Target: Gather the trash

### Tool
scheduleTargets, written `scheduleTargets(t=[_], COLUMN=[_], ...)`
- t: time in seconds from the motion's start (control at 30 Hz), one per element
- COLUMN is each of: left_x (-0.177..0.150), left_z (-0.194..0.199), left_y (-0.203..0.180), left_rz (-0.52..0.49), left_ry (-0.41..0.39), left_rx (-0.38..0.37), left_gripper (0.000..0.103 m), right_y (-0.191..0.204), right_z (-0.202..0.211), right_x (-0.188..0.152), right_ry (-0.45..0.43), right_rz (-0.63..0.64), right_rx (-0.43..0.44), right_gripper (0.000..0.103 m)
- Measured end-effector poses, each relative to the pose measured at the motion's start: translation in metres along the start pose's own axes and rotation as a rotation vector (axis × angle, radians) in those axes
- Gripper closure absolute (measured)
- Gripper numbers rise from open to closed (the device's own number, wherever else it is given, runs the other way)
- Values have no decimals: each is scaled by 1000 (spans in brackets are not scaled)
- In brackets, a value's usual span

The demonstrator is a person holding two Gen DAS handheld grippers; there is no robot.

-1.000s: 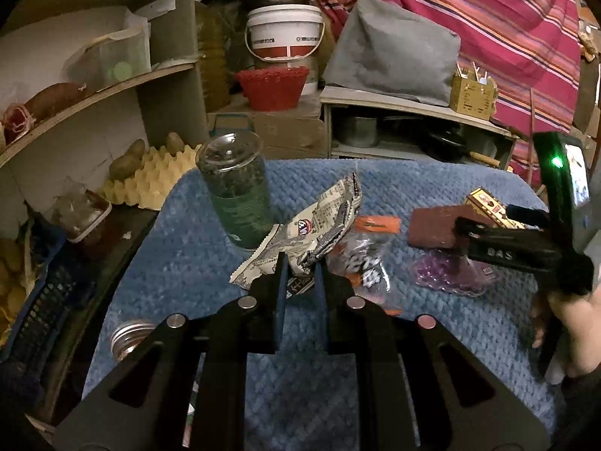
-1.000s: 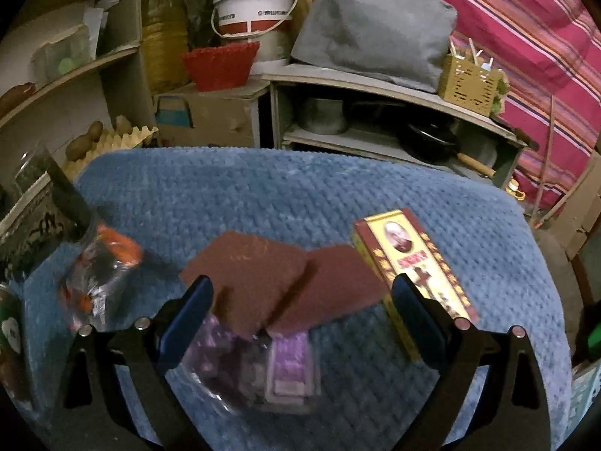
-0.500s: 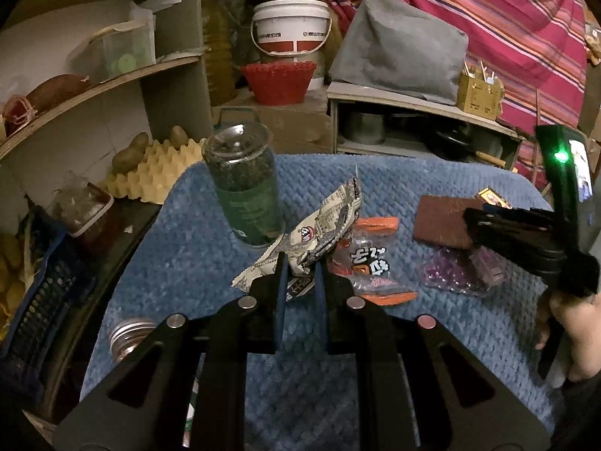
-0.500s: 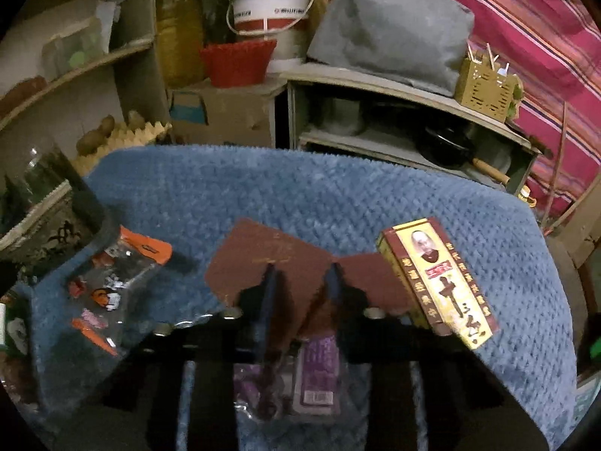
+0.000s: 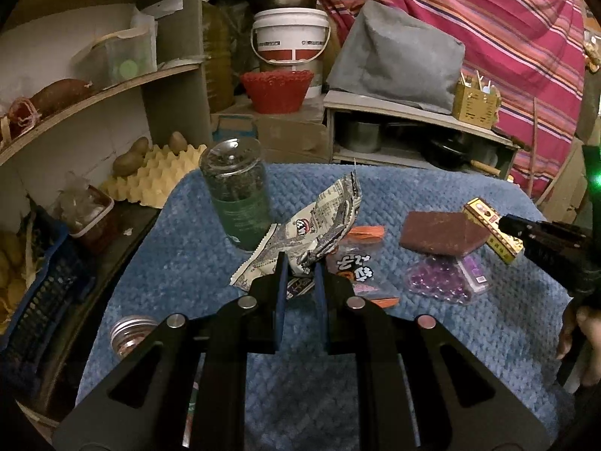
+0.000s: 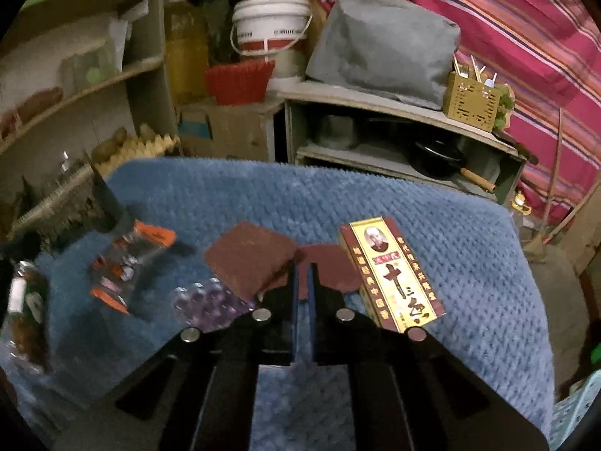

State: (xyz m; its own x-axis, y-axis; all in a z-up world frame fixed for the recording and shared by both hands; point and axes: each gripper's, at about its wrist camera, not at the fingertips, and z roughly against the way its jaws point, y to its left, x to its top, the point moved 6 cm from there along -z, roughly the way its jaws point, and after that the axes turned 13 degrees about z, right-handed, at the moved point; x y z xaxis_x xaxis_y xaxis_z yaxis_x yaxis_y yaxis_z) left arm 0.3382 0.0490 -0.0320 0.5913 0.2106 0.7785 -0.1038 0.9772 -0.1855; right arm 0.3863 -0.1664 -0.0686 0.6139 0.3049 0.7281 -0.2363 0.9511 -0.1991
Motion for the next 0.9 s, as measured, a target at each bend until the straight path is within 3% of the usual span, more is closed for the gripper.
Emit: scheduleTargets(t=[0.03,0.07,0.1,0.13,0.17,0.3,0.47,0.67,0.8,0.87,0.9], left_x=[1,2,2,3,4,9,10,6,6,7,7], left_z=[0,0,0,-1,-2,-5,-10,-14,-15,-14,-13], left_y=[1,2,3,4,5,14,23,23,25,24,23], left_rz=[0,-3,-7,-7,-4,14,36,15,24,27,25], left_ry=[-3,-6,-10,-12,-12,-10,4,12,13,11,9], left_rx=[6,14,21,24,22,25,24,38,38,38,38], left_gripper=[90,90,90,90,90,90,90,90,90,90,90], right_y=[2,3,6,8,11,29,39,50,51,51,51], right_z=[-4,-6,-10,-13,-14,-32,-58,-82,-82,-80,-78], right_x=[0,0,1,3,6,15,21,22,21,21,21], right_ry=[13,18,22,18,6,32,91,133,119,111,112], right_rz=[7,11,14,17,25,108,152,186,186,179,174], right_rx=[0,-3,-8,-15,-24,-36,-47,-54,-42,-24,-11], right_gripper=[95,81,44,27,19,18,8,8,10,20,20])
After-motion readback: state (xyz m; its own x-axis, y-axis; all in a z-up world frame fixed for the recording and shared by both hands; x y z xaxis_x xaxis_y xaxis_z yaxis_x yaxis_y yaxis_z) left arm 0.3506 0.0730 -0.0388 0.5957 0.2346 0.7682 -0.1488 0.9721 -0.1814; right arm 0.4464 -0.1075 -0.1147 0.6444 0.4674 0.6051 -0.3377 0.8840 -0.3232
